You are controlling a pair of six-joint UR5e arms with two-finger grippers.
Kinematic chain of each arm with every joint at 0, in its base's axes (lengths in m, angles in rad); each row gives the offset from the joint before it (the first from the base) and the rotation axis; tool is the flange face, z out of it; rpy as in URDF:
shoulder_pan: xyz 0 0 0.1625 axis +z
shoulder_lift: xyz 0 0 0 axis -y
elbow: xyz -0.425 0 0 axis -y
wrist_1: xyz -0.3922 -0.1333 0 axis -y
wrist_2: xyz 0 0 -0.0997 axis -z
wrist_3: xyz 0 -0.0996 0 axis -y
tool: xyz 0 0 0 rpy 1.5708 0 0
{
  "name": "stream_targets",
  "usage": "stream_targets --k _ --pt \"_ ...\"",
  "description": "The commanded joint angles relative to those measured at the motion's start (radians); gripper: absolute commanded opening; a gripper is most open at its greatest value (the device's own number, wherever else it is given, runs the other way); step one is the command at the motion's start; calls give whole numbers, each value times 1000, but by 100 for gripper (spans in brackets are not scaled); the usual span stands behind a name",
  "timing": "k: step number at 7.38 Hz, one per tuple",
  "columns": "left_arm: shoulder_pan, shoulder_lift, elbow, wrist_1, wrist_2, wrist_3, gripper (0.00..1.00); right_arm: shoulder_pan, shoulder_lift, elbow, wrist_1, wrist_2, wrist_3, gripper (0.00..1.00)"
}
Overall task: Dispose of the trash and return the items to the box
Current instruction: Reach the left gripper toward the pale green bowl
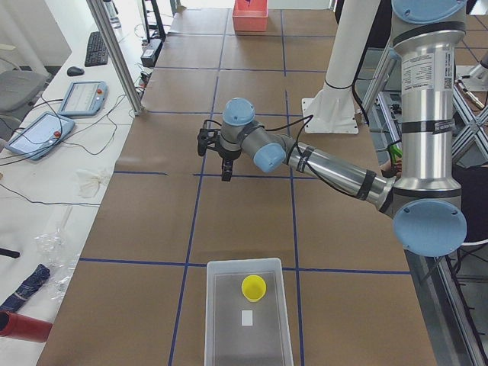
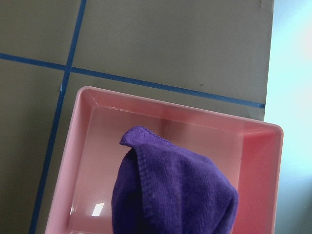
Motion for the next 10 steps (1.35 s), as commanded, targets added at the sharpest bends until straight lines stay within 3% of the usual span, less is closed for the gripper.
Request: stream_targets --k 1,2,3,5,7,8,10 --pt "130 -40 -3 -52 24 -161 100 -4 12 -138 112 9 1 21" --pt "187 -79 -1 -52 47 -255 100 -19 43 -200 155 13 1 84" --pt "233 -109 0 -52 73 -312 100 -21 48 -222 176 60 3 100" --pt "308 -143 3 -52 124 -370 100 -54 48 -208 177 111 90 100" --pt "408 -188 15 -42 194 -445 100 -126 35 -103 170 172 222 100" --pt "468 -218 17 -5 229 -484 100 -181 37 -67 170 172 326 100" --pt "519 -382 84 169 324 -493 100 -272 38 -23 171 174 440 100"
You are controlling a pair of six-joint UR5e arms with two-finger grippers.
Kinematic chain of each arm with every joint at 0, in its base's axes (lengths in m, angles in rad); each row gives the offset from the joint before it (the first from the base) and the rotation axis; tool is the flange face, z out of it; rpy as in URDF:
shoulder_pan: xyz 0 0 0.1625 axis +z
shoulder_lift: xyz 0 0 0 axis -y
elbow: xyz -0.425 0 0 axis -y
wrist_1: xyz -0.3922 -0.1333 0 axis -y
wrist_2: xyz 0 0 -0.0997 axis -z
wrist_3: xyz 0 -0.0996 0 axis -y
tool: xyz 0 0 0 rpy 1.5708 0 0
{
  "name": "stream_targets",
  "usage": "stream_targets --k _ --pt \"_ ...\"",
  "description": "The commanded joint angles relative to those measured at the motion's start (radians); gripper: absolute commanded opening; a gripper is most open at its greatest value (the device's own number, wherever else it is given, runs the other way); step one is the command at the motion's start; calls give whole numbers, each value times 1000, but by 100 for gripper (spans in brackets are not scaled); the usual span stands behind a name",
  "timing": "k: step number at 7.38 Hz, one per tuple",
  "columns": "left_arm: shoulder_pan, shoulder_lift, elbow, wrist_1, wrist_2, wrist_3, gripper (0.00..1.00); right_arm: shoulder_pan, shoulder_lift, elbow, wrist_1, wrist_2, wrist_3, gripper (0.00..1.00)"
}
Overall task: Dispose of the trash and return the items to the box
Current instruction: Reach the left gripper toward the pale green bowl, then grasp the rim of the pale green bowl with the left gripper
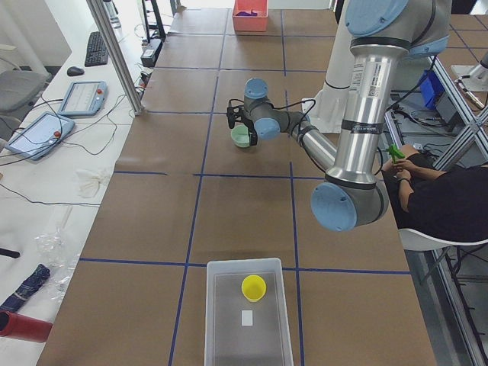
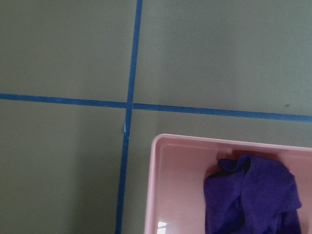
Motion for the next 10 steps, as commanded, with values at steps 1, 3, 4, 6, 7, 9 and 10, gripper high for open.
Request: stream_targets --k 1,3,4,6,7,9,10 --pt "30 -79 53 83 55 -11 100 -76 2 61 0 2 59 100" --pt "68 -88 102 80 93 -52 100 -90 8 77 -1 -2 63 100" --pt "94 -90 126 79 115 -54 100 -92 9 77 -1 1 64 100" --pt "101 -117 157 79 118 -54 97 -134 11 113 6 -2 212 100" --pt "101 -117 160 79 118 -54 85 -138 9 124 6 1 230 100" --pt "101 -119 179 79 118 -54 65 -138 11 124 6 -6 228 100" --pt "102 -119 186 79 118 -54 57 -138 9 126 6 -4 228 100"
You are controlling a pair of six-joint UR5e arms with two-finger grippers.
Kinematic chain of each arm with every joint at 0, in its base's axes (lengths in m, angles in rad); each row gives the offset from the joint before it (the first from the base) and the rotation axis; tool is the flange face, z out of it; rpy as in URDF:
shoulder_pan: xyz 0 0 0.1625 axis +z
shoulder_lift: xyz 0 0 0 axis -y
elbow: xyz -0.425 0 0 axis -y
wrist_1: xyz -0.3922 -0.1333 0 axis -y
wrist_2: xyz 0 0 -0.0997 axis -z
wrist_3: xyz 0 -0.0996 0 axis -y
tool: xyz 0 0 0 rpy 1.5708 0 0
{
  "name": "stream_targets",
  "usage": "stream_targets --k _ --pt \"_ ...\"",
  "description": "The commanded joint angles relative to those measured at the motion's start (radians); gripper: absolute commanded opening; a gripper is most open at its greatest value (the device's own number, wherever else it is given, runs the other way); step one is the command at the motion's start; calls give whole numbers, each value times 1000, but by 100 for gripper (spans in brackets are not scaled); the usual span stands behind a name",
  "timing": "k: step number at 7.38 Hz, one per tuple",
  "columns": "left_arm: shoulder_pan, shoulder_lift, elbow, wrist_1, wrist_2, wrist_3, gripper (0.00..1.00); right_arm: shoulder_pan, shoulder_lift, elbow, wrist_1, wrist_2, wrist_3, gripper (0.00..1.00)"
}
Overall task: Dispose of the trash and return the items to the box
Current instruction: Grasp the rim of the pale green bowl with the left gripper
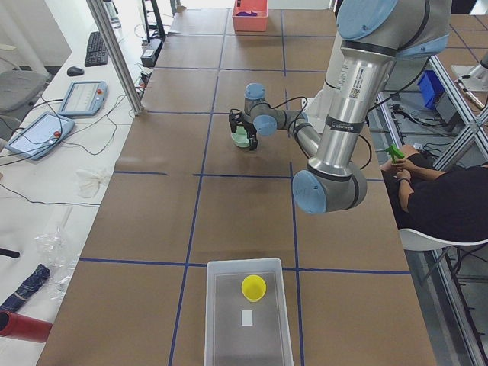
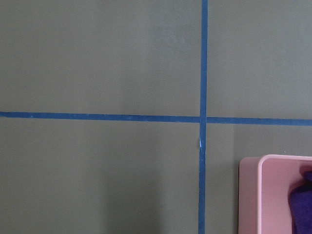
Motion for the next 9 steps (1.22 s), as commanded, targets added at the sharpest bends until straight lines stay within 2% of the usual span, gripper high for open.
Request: stream_targets --k 1,2,3,4,5,6,9 --pt "1 -7 28 -2 0 0 51 -1 -1 4 0 0 2 100" --pt "1 -16 29 -3 -1 0 39 -1 -1 5 0 -1 2 100" --pt "-2 -15 21 -2 -1 -2 11 -1 -4 19 0 -3 2 100" --pt "-2 -15 19 0 -1 0 0 -1 -6 24 0 -5 2 100" --pt "-3 -16 13 0 -4 -2 0 -1 -7 24 0 -5 2 100" --pt "-17 -10 -44 9 -8 -2 0 -1 -9 24 0 -5 0 100" --pt "-150 -2 -216 188 -11 27 0 -1 -18 25 3 -3 -16 100"
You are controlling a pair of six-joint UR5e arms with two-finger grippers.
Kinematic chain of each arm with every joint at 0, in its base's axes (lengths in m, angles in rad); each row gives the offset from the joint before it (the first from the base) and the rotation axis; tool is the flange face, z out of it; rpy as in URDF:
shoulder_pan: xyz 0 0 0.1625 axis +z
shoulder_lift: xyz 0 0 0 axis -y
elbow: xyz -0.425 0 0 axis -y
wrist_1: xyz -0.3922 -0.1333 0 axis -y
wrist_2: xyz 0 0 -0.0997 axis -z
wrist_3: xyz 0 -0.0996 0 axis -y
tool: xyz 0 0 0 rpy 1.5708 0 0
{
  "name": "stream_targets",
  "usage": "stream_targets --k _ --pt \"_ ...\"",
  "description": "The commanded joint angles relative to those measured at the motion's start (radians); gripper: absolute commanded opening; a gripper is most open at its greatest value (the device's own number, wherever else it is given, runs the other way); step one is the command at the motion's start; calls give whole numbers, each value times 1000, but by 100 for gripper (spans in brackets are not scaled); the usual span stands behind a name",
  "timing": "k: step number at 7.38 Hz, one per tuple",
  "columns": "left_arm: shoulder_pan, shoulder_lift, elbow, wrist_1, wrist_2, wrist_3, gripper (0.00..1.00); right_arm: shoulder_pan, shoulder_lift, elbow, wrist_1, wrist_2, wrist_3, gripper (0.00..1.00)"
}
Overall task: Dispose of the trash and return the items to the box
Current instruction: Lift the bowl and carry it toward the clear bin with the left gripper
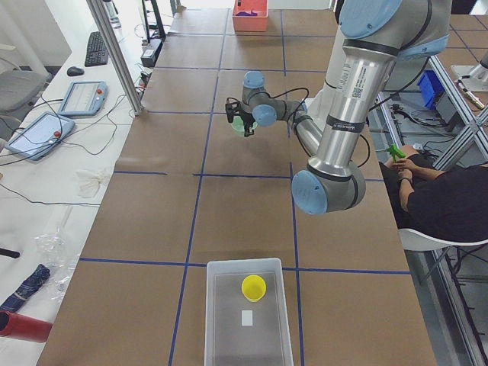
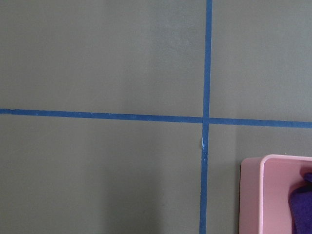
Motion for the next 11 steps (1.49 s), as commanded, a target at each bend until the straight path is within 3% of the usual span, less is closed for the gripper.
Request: stream_targets --k 1,3,5,8,9,11 --pt "-127 1 -77 98 -3 80 0 0 -4 0 3 2 -5 100" --pt "-212 13 -86 155 -34 256 0 0 -7 -24 0 11 -5 100" --pt "-296 106 -86 154 -49 458 0 0 11 -29 -5 7 -2 100" --pt "-561 220 -33 149 -166 841 0 2 10 -37 0 16 3 100" --pt "-683 248 34 150 -187 1039 0 2 8 -35 0 45 3 100" --pt "-888 251 268 146 -233 1435 0 5 -2 -28 1 83 4 100"
